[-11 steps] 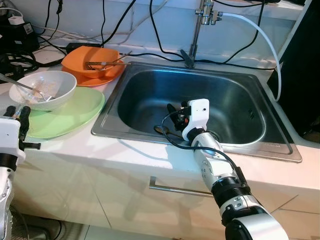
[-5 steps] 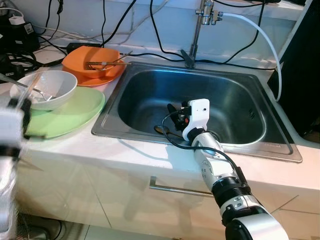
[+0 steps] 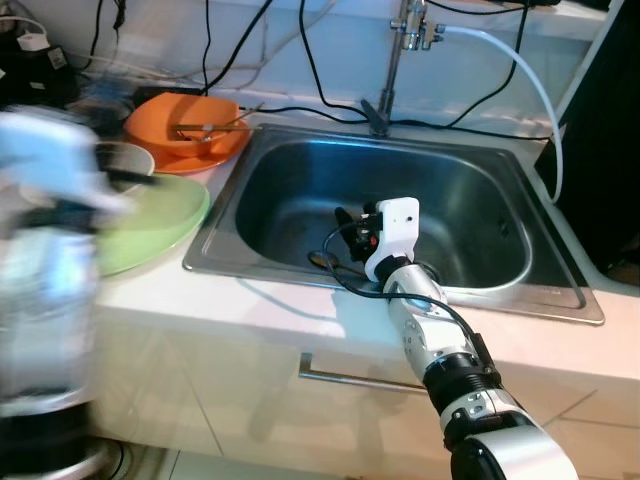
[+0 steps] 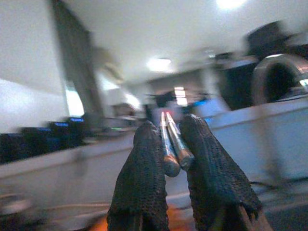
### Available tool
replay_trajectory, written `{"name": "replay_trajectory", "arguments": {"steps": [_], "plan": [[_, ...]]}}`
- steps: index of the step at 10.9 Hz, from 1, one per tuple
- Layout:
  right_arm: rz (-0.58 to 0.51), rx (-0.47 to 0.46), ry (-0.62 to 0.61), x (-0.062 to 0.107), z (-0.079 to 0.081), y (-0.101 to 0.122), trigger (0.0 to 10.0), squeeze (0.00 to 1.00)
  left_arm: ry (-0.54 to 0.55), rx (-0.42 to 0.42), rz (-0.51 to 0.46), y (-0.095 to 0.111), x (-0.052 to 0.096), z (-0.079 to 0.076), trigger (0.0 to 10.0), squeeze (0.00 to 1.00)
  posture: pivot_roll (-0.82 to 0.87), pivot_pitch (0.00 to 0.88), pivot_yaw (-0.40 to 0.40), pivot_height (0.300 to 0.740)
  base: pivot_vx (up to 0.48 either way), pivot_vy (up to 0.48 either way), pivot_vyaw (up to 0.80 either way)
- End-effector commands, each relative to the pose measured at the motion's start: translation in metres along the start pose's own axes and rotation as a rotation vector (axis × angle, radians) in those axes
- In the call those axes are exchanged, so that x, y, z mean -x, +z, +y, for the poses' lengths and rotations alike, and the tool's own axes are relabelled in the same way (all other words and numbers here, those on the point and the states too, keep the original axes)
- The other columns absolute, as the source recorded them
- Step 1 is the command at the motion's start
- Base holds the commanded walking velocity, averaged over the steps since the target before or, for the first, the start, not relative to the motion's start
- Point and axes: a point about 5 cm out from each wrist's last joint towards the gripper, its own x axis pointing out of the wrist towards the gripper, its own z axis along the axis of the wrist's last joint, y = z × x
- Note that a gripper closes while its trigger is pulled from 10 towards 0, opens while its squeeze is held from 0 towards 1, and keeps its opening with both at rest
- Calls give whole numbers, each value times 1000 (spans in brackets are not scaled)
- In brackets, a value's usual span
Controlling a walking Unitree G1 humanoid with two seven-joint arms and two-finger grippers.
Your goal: Kitchen organization
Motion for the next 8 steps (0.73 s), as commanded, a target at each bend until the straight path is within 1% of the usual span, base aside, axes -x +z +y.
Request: {"name": "replay_trajectory", "arguments": {"steps": [1,2,3,4,5,6,7,8], "plan": [[20,-3,-17,1,-4,-4,10000,0,-70,91,1,-2,-8,-14,588,0,250,23,-18,740,0,0,0],[14,3,-32,2,-8,-3,10000,0,-133,217,28,-10,-22,-46,10000,0,236,20,-9,740,0,0,0],[13,7,-38,3,-10,-3,10000,0,-151,270,44,-14,-24,-55,10000,0,229,16,-4,740,0,0,0],[10,18,-53,4,-13,-3,10000,0,-177,328,81,-22,-26,-67,10000,0,220,10,5,740,0,0,0],[10,53,-66,4,-16,-2,10000,0,-215,376,138,-31,-26,-78,10000,0,215,6,11,740,0,0,0],[13,68,-75,5,-19,-2,10000,0,-243,408,175,-38,-25,-86,10000,0,213,4,13,740,0,0,0],[9,102,-73,5,-20,-2,10000,761,-275,445,217,-43,-21,-93,10000,0,209,0,17,740,0,0,0],[-6,191,-81,6,-23,0,10000,1000,-325,484,291,-57,-12,-102,10000,0,205,0,19,740,0,0,0]]}}
